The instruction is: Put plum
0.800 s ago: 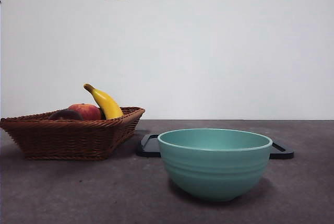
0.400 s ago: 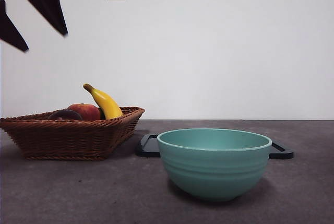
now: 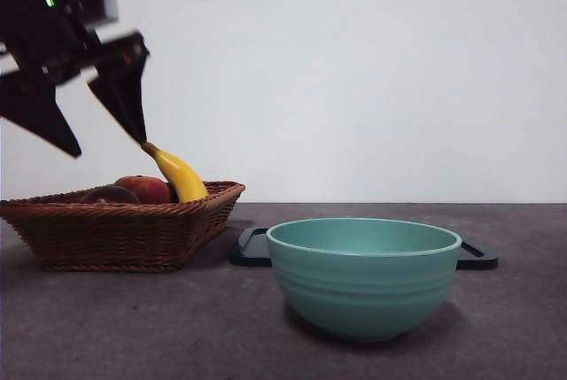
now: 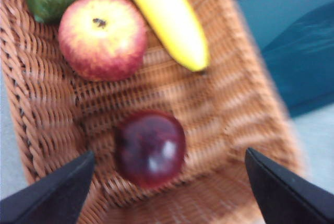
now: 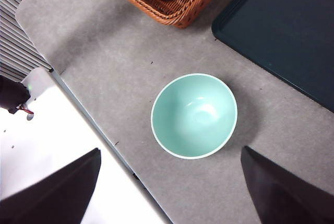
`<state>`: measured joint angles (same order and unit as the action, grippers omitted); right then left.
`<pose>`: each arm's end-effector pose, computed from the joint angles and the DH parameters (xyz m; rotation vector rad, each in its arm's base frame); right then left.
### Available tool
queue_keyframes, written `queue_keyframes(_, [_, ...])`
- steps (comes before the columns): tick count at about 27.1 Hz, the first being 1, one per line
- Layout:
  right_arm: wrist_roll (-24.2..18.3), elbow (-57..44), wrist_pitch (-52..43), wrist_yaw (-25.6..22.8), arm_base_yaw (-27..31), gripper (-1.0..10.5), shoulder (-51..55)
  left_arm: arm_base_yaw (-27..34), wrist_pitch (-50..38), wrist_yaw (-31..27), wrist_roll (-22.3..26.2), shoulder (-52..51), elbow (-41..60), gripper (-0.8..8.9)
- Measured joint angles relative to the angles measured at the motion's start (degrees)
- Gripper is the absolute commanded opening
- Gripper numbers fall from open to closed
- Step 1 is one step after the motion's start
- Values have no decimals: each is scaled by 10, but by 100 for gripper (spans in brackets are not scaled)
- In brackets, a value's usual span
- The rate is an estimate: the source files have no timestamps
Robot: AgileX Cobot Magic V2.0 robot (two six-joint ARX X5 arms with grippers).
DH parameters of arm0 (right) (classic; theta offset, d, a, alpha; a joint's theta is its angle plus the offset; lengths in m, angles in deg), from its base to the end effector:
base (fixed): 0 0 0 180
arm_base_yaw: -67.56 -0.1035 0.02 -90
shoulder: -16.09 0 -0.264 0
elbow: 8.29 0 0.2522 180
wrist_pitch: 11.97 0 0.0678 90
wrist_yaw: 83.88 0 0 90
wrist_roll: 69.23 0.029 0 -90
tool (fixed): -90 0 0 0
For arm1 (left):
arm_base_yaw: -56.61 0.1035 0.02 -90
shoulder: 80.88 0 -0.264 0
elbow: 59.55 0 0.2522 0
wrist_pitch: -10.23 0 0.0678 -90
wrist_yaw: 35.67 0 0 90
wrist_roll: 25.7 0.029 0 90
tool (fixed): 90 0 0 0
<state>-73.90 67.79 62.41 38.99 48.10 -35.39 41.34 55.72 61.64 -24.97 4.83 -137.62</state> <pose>0.1309 0.0629 0.3447 0.0340 0.8560 0.8888 0.2963 -0.0847 0.2560 0.0764 0.9284 -0.3713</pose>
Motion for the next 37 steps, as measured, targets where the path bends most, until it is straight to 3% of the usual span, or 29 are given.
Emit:
queue_keyframes(6, [0, 0, 0, 0, 0, 428, 0, 0, -15, -25, 0, 55, -7, 459])
queue_keyframes(20, [0, 0, 0, -3, 0, 428, 0, 0, -40, -25, 0, 123, -8, 453])
queue_keyframes(31, [0, 0, -5, -3, 0, 428, 0, -4, -43, -25, 0, 129, -8, 296])
queue_keyframes(37, [0, 0, -5, -3, 0, 428, 0, -5, -43, -25, 0, 129, -9, 278])
